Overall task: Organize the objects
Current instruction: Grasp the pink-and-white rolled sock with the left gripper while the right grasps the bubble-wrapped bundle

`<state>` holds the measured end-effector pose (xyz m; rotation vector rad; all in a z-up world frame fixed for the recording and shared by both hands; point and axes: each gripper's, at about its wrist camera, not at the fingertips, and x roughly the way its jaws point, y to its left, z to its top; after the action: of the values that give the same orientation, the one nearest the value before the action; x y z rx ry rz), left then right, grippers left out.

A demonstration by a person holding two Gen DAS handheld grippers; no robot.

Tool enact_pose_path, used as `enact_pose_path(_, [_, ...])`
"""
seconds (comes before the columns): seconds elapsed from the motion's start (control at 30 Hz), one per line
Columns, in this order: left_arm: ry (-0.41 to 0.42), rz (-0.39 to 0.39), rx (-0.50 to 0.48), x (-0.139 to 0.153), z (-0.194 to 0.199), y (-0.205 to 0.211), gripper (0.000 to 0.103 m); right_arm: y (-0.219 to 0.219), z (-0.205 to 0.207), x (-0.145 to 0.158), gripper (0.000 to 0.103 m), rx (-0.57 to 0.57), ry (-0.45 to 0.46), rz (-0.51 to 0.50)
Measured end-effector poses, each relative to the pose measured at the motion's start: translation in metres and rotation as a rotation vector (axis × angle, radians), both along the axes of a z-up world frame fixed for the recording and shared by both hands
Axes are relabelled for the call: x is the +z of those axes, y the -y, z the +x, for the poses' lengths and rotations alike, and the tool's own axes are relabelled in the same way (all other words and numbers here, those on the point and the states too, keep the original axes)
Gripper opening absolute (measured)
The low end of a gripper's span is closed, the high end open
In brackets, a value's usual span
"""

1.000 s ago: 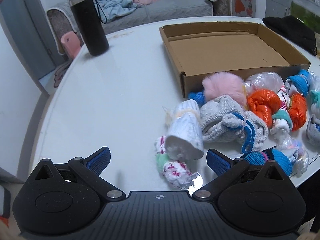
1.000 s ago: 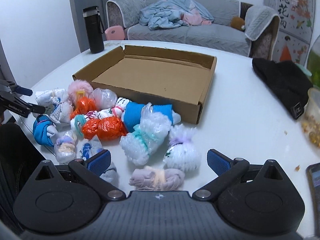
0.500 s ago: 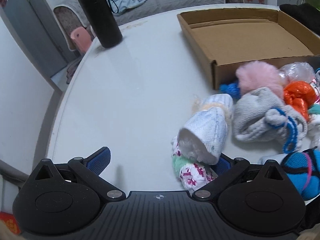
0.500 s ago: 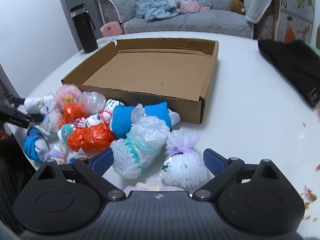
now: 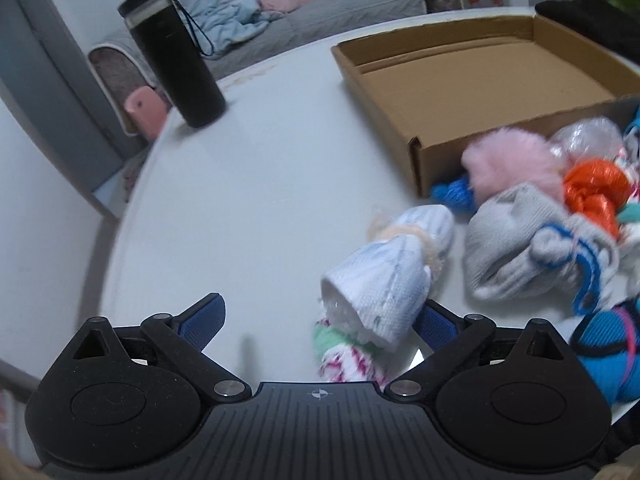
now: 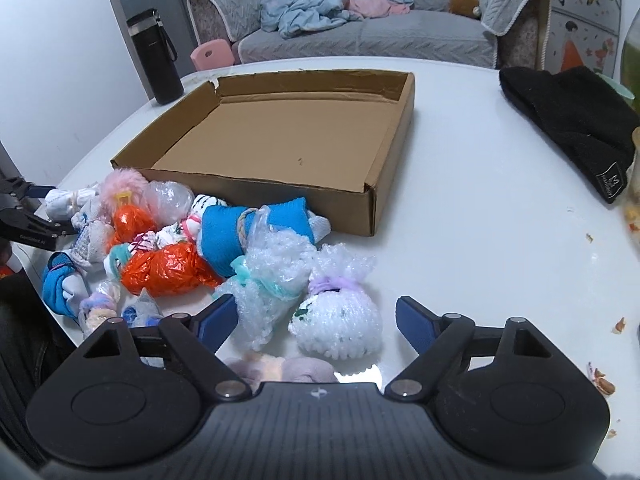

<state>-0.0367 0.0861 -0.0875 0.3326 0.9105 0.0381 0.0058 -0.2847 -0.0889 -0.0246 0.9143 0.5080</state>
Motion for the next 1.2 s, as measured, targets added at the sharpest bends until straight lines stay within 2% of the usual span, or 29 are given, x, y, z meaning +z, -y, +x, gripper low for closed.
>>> enact_pose_path(0.03, [-0.007, -0.023, 0.004, 0.0, 0.002, -0.002, 0.098, 0.0, 0.0, 0.001, 0.078, 0.006, 0.0, 0.007])
enact_pose_path(0.1, [-0.018, -0.063, 0.002, 0.001, 0.002, -0.006, 0.089, 0.003, -0.001, 0.006, 0.069, 0.0, 0.009, 0.024])
enact_pose_path(0.27, [-0.017, -0.051, 0.012, 0.002, -0.004, -0.018, 0.082, 0.011, -0.004, 0.003, 0.069, 0.001, 0.01, 0.013])
enact_pose_path(0.43, [-0.006, -0.01, 0.016, 0.003, -0.008, -0.026, 0.082, 0.008, 0.0, 0.003, 0.072, 0.001, 0.011, -0.021])
enact_pose_path(0.5, [-0.004, 0.004, 0.029, 0.004, -0.008, -0.029, 0.077, 0.006, 0.0, 0.005, 0.072, 0.016, 0.013, -0.027])
enact_pose_path(0.67, [0.015, 0.025, 0.053, 0.003, -0.011, -0.038, 0.073, 0.011, -0.002, 0.012, 0.07, 0.011, 0.036, -0.004])
enact_pose_path(0.73, [0.029, 0.031, 0.039, 0.002, -0.013, -0.039, 0.073, 0.007, -0.001, 0.008, 0.07, 0.021, 0.027, -0.056])
enact_pose_path(0.83, [0.039, 0.062, 0.027, 0.002, -0.015, -0.039, 0.074, 0.009, 0.0, 0.006, 0.07, 0.021, 0.021, -0.053])
enact_pose_path(0.9, [0.044, 0.07, 0.036, 0.002, -0.016, -0.043, 0.08, 0.014, 0.0, 0.008, 0.07, 0.013, 0.019, -0.043])
enact_pose_path(0.97, [0.052, 0.078, 0.053, 0.001, -0.015, -0.048, 0.082, 0.02, 0.0, 0.01, 0.069, 0.005, 0.023, -0.014])
enact_pose_path(1.03, [0.052, 0.074, 0.06, 0.001, -0.015, -0.053, 0.082, 0.02, 0.002, 0.009, 0.069, -0.013, 0.025, -0.043])
enact_pose_path(1.2, [0.053, 0.053, 0.071, 0.002, -0.013, -0.056, 0.068, 0.013, 0.007, 0.006, 0.07, 0.02, 0.01, -0.052])
